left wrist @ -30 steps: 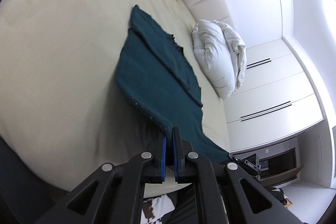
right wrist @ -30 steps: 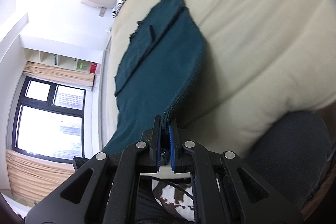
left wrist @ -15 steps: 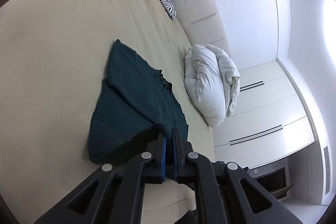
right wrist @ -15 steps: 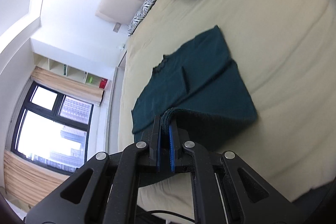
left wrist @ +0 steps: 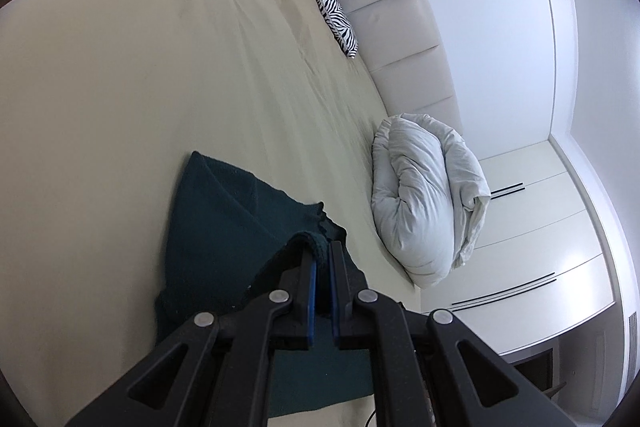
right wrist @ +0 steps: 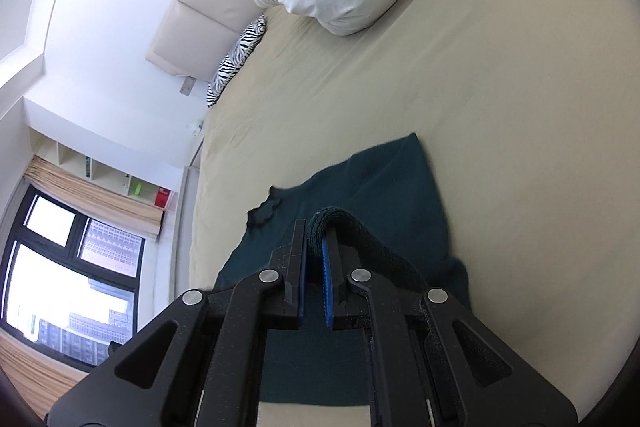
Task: Fold small clothes
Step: 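Lift the hem with both grippers and fold it over toward the collar, then open both grippers to release the folded hem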
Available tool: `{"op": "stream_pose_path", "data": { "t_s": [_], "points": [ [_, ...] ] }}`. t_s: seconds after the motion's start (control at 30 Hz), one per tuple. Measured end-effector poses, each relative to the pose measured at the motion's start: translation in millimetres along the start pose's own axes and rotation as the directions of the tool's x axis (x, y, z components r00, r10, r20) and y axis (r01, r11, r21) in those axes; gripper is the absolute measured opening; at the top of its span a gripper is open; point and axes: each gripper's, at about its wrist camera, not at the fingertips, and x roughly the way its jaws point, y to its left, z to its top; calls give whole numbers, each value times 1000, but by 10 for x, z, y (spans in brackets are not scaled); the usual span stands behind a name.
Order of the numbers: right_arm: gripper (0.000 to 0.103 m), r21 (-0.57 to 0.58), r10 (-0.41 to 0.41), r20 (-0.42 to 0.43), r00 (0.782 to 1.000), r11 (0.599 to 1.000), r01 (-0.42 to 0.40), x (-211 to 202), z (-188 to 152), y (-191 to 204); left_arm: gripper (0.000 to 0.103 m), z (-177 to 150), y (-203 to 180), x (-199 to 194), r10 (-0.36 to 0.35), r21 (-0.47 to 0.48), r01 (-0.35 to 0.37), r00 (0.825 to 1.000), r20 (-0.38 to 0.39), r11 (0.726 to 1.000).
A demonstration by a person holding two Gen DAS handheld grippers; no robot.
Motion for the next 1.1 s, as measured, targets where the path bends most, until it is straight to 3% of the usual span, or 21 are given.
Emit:
{"op": "stream_pose_path", "data": {
  "t_s": [0.53,0.57,0.63,0.7,0.73,0.77,0.8,0.93,1.1],
  "points": [
    [6,-4,-146,5,989,989,146,1278,588,-119,8,564,335,1025,177,1,-177,984,-21,984],
    [9,-2,-160,-1,987,987,160,1351,599,-146,9,570,364,1074,202,2,-202,979,-21,979],
    [9,7,-191,-11,982,982,191,1490,618,-224,23,585,439,1118,225,-6,-225,974,-35,974],
    [14,-2,-198,-10,980,980,198,1566,629,-265,47,572,485,1060,218,-21,-219,975,-30,976],
    [24,-12,-200,5,980,980,200,1564,625,-270,51,557,487,1000,221,-21,-221,975,-22,975],
    [44,-20,-206,25,978,978,207,1543,616,-269,53,540,476,933,216,-13,-216,976,-12,976],
    [53,-28,-217,61,974,975,219,1483,608,-264,53,517,443,871,212,0,-212,977,-5,977],
    [56,-59,-199,97,975,977,205,1271,580,-258,53,296,268,587,232,99,-233,972,23,967],
    [56,-181,-221,91,971,955,234,957,288,-177,53,-157,197,320,283,199,-285,958,35,938]
  ]
}}
